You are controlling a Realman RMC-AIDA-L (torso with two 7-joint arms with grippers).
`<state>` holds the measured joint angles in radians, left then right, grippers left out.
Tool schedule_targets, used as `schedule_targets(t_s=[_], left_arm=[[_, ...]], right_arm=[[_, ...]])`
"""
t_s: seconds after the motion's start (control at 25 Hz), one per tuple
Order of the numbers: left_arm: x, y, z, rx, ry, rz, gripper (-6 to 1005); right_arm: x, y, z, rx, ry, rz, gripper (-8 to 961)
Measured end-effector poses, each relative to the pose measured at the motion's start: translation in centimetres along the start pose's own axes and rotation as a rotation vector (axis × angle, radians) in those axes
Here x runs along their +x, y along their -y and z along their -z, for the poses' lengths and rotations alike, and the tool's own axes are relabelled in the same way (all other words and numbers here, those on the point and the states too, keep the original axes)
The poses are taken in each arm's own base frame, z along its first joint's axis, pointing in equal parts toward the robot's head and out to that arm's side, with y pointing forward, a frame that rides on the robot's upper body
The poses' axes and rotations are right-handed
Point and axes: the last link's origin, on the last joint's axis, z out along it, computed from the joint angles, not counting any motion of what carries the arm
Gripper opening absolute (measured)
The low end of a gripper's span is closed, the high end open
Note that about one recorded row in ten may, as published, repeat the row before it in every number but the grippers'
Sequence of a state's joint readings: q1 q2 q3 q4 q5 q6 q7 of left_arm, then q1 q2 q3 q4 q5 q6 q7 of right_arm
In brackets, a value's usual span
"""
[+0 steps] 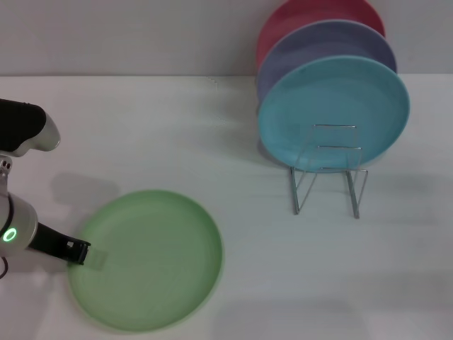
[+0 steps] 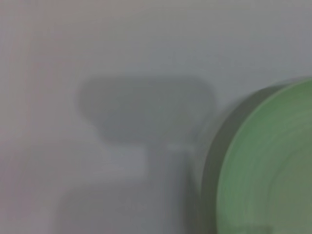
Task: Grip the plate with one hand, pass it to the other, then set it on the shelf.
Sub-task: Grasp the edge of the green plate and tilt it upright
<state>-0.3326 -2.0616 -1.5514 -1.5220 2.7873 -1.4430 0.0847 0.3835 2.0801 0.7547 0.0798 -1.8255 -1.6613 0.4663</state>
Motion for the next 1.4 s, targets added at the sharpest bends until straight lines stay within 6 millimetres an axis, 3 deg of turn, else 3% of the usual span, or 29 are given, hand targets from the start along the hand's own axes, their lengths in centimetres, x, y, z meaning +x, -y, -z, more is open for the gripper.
schedule_targets(t_s=[0.24, 1.0, 1.4], left_arm=[[0.1, 0.0, -0.2, -0.002, 0.008, -0.013, 98], [0.8, -0.4, 1.0, -0.01, -0.049, -0.053, 65], [2.5, -0.6, 1.6, -0.042, -0.182, -0.04, 37]], right_arm=[[0.0, 0.0, 0.0, 0.0, 0.0, -0.006, 666], [0.0, 0.1, 0.1, 0.002, -0.003, -0.006, 666], [0.0, 0.1, 0.1, 0.001, -0.002, -0.008, 665]])
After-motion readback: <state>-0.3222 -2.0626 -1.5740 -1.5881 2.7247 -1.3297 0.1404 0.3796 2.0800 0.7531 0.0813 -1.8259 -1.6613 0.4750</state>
